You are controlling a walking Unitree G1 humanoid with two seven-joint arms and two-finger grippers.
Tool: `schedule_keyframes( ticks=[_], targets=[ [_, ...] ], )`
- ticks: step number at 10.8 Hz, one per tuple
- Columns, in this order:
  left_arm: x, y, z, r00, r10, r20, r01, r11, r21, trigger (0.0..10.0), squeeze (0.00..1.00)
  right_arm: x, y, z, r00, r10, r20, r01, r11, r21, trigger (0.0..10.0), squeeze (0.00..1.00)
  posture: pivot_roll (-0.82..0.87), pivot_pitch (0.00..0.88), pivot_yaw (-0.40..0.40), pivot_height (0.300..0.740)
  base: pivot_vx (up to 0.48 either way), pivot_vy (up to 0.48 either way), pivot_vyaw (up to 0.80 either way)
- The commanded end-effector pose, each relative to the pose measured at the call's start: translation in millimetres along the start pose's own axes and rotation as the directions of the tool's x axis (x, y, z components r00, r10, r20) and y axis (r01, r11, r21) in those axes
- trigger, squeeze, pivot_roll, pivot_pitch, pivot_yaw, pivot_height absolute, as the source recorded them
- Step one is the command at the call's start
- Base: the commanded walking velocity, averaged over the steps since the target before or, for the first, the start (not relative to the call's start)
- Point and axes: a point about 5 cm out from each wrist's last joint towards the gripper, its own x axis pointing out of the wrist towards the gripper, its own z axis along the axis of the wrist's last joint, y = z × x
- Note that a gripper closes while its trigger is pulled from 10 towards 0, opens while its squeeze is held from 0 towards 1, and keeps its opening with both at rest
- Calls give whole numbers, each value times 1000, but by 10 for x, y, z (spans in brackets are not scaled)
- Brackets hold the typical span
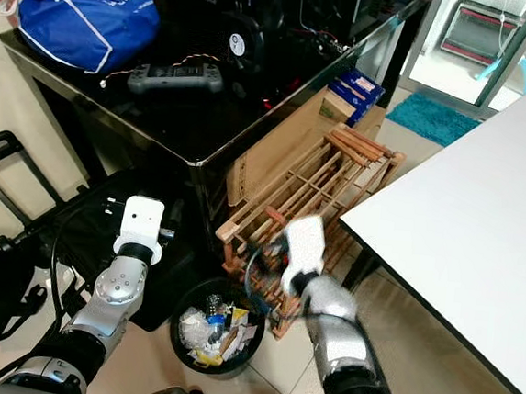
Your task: Picking trash to rubbish bin
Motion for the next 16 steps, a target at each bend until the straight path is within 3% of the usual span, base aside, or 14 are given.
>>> schedule_keyframes(
  ticks=[1,3,5,6,10,16],
  targets=[
    [0,-1,20,1000,2,11,-2,1000,0,10000,0,18,-13,181,995,5,103,-7,1000,24,10000,0,-27,72,44,740,0,0,0],
    [12,-5,70,999,5,36,-4,1000,-8,10000,0,28,-110,380,975,-89,202,98,995,-35,10000,0,-29,73,45,740,0,0,0],
    [71,-6,209,996,4,89,-2,1000,-18,10000,0,-23,-361,474,925,-288,246,309,950,-48,10000,0,-22,72,45,740,0,0,0],
    [108,0,305,992,7,124,-3,1000,-27,10000,0,-58,-442,525,901,-337,272,364,930,-54,10000,0,-22,70,45,740,0,0,0],
    [236,-9,688,968,23,248,-7,998,-66,10000,0,-35,-475,669,872,-364,328,412,907,-90,10000,0,-28,47,45,740,0,0,0],
    [227,-87,635,977,7,212,7,998,-62,10000,0,-26,-465,594,877,-373,302,418,903,-97,10000,0,-44,0,45,740,0,0,0]
  ],
)
